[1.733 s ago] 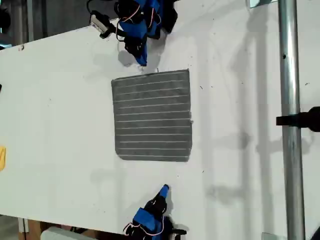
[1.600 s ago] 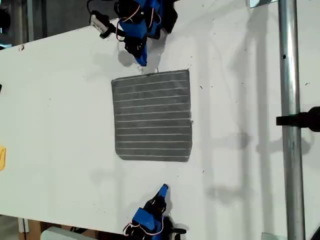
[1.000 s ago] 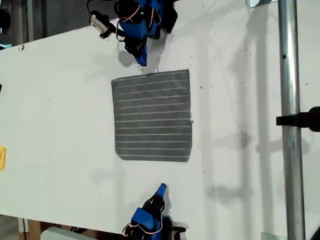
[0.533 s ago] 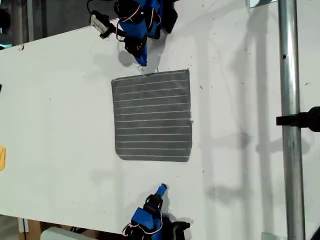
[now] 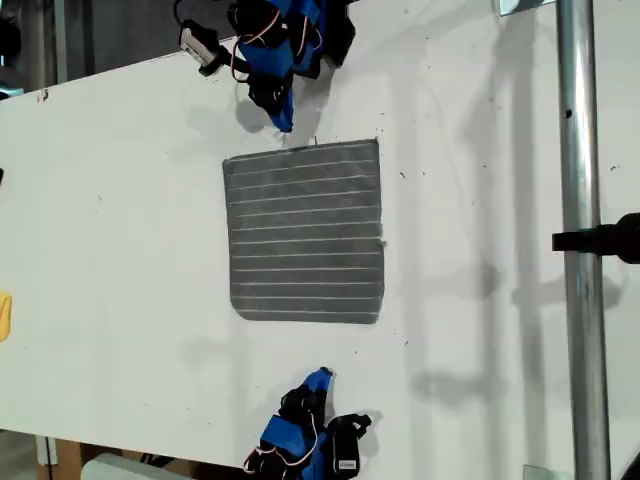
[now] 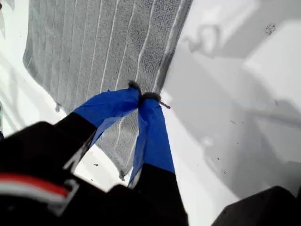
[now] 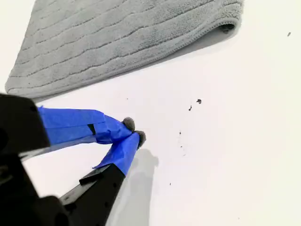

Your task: Grasp corners of a towel and fold twice.

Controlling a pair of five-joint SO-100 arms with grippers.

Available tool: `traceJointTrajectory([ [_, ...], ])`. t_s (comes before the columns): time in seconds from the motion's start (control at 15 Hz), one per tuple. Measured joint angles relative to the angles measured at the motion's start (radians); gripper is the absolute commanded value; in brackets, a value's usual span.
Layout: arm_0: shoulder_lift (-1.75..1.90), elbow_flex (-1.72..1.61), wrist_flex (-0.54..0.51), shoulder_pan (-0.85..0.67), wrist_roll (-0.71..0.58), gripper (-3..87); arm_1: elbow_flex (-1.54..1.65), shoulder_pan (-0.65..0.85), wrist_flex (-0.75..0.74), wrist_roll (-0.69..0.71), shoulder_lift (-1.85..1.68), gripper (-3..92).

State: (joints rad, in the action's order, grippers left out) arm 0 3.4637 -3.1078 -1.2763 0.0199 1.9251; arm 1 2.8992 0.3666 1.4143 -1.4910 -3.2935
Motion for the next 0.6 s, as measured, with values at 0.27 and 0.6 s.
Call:
traceJointTrajectory([
  [0.27,-0.021,0.078,0.008,-0.020,-0.063,-2.9,-0.044,-0.164,-0.101,0.058,0.003,-0.3],
  [0.6,-0.775,0.566,0.121,-0.021,-0.193,-2.9,-0.431,-0.347,-0.095,0.160,0.388,-0.3],
])
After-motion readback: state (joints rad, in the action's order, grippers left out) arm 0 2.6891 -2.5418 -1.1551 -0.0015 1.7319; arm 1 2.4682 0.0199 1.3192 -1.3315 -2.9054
